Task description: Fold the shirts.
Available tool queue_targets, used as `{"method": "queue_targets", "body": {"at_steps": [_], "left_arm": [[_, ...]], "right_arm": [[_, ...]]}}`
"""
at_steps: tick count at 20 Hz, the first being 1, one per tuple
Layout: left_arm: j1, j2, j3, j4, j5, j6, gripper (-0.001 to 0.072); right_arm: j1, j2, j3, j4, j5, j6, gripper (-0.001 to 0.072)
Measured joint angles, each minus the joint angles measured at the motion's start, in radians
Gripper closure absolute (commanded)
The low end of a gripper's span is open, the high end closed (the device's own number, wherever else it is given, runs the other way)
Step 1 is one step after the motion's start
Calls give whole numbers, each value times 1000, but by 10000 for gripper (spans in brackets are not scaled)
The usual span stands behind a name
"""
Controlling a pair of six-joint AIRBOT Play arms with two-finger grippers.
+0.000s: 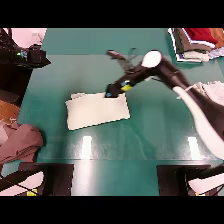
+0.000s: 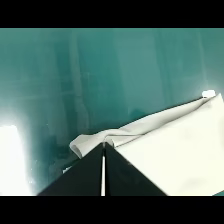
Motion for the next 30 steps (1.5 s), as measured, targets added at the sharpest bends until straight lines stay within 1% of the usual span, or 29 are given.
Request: {"method": "queue_targets", "body": {"at_steps": [2,3,6,8,11,14,15,16,18,19,20,21,26,28,30], "left_arm": [[0,0,-2,0,-5,0,680],[0,-1,-2,0,-5,0,680],[0,-1,-3,-5,-1,0,680],[-1,-1,-3,-9,3,1,680],[-1,-1,-3,-14,6,1,680],[-2,-1,-3,-16,9,8,680],[-2,-1,-3,-16,9,10,680],[-2,-1,-3,-18,9,13,680],[-2,-1,-3,-18,9,16,680],[-2,-1,-3,-18,8,16,680],[-2,-1,-3,-19,8,16,680],[-2,-1,-3,-19,7,17,680],[-2,-1,-3,-54,-10,18,680],[-3,-1,-3,-76,-26,18,680],[-19,-1,-3,-89,-39,18,680]], "right_arm": [[-104,50,-124,-5,-21,7,28],[-154,64,-184,-2,-35,10,10],[-263,56,-317,51,-58,16,18],[-298,17,-372,98,-68,18,18],[-291,-52,-392,186,-71,8,19],[-237,-121,-347,242,-65,3,21],[-213,-142,-324,251,-65,2,42],[-187,-161,-298,253,-68,1,152],[-140,-195,-243,245,-80,-1,288],[-117,-207,-215,236,-84,-2,376],[-99,-217,-192,233,-91,-3,588],[-86,-223,-167,232,-95,-3,696],[-87,-221,-76,247,-81,-15,697],[-134,-184,-60,229,-64,-11,697],[-207,-124,-51,178,-48,15,697]]}}
